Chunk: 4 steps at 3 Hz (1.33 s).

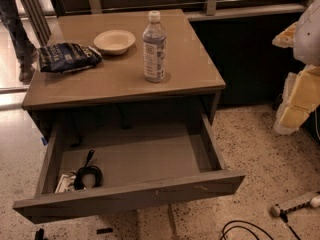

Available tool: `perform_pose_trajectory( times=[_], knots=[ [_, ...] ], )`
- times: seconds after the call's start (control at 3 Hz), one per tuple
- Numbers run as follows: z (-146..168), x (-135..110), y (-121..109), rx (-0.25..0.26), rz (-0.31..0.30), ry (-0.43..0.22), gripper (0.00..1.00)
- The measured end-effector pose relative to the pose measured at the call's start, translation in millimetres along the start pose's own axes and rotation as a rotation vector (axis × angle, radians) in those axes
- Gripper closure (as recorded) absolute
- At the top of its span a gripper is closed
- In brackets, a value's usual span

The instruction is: Place blue plastic bottle into top drawer

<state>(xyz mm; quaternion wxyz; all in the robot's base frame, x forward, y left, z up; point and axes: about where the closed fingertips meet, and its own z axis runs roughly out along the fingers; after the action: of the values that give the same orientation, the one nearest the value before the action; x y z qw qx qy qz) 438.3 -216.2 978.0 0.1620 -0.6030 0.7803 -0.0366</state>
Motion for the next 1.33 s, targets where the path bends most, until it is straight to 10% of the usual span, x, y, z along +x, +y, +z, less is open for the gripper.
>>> perform_pose_trajectory(
  times=[0.67, 1.33],
  knots=[
    [3, -4, -25, 0.03, 0.03, -0.069, 0.0],
    [26, -50, -124, 0.049, 0.068, -0.303, 0.0]
  ],
)
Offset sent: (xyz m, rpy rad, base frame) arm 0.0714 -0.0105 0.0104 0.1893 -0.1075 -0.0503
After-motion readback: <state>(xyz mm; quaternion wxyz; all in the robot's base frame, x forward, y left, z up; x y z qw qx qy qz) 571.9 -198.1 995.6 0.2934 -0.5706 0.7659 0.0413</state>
